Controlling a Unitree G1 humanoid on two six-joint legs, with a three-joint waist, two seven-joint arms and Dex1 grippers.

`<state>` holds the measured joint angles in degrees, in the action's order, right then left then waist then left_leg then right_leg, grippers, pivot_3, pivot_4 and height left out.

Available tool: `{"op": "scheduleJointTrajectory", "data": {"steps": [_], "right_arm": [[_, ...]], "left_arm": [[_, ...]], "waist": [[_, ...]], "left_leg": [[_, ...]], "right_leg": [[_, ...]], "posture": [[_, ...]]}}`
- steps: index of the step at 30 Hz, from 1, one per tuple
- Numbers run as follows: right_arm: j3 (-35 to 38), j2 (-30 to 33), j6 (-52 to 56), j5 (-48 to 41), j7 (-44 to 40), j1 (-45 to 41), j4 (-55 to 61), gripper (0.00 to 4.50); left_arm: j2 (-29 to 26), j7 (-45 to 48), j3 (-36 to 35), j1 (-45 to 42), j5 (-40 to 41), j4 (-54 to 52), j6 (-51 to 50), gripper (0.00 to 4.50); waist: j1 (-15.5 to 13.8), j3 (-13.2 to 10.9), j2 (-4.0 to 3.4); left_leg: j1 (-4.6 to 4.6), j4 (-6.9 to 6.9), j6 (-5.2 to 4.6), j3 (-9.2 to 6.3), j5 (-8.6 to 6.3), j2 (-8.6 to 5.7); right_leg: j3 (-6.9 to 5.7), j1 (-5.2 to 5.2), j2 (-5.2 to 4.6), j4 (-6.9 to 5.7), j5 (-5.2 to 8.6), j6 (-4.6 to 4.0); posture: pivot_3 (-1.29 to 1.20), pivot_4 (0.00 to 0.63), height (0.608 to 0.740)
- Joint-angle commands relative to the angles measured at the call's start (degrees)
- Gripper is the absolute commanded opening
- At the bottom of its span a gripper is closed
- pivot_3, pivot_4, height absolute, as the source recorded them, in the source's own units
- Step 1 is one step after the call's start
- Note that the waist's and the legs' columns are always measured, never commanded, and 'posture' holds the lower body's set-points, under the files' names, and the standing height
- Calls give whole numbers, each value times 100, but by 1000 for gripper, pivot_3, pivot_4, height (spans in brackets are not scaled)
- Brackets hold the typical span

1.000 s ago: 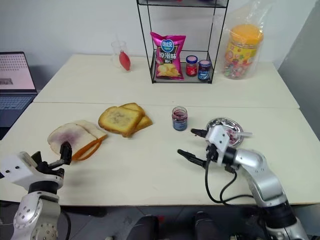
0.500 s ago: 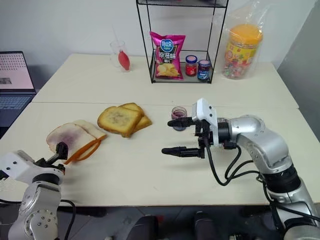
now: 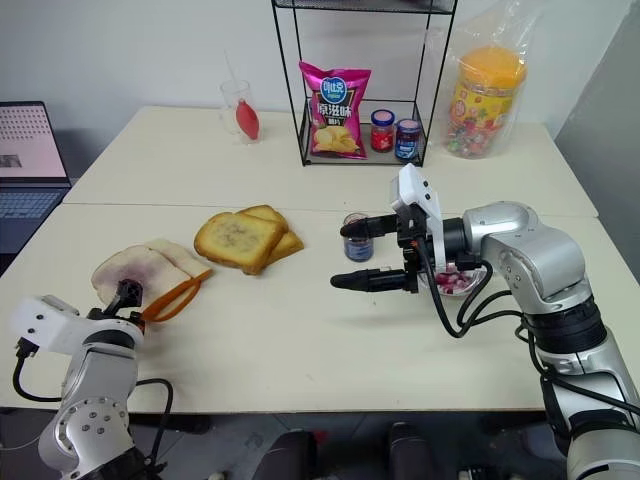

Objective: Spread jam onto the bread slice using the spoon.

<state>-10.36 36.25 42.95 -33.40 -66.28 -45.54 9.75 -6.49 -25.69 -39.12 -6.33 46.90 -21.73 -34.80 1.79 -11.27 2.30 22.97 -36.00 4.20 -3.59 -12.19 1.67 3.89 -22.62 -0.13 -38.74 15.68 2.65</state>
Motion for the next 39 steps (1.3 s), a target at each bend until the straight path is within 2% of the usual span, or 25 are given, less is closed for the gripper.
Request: {"op": "scheduleJointTrajectory", "data": {"steps": [1, 10, 14, 28, 39], "right_arm": [[98, 3, -107, 23, -35, -162, 66, 4500], [96, -48, -172, 116, -42, -172, -24, 4500], [101, -58, -190, 109, -42, -161, -25, 4500], [155, -61, -253, 137, 25, -67, -8, 4500], [163, -25, -325, 192, -9, -45, -66, 4500]], "left_arm": [[-54, -103, -33, -30, 84, -181, 76, 2815], [-49, -203, 38, 1, 60, -278, 143, 994], [-43, -194, 66, 48, 52, -347, 189, 5], [-13, -23, 87, 41, 286, -529, 520, 5], [-402, 578, 732, -337, 343, -916, 551, 5]], "waist": [[0, 0, 0], [-1, 0, 0], [-2, 0, 0], [-2, -1, 1], [-7, -3, 3]], "left_leg": [[0, 0, 0, 0, 0, 0], [1, 0, 0, 0, 0, 0], [1, 1, 0, -1, 0, 0], [3, 3, 0, -1, 0, 0], [4, 3, 1, 0, 0, 0]], "right_leg": [[0, 0, 0, 0, 0, 0], [0, 0, 0, 2, 0, 0], [-1, 0, 0, 3, 0, 0], [-1, 0, 0, 10, 0, 0], [-1, 0, 0, 13, 0, 0]], "posture": [[0, 150, 740], [0, 150, 740], [0, 150, 740], [0, 150, 740], [0, 150, 740]]}}
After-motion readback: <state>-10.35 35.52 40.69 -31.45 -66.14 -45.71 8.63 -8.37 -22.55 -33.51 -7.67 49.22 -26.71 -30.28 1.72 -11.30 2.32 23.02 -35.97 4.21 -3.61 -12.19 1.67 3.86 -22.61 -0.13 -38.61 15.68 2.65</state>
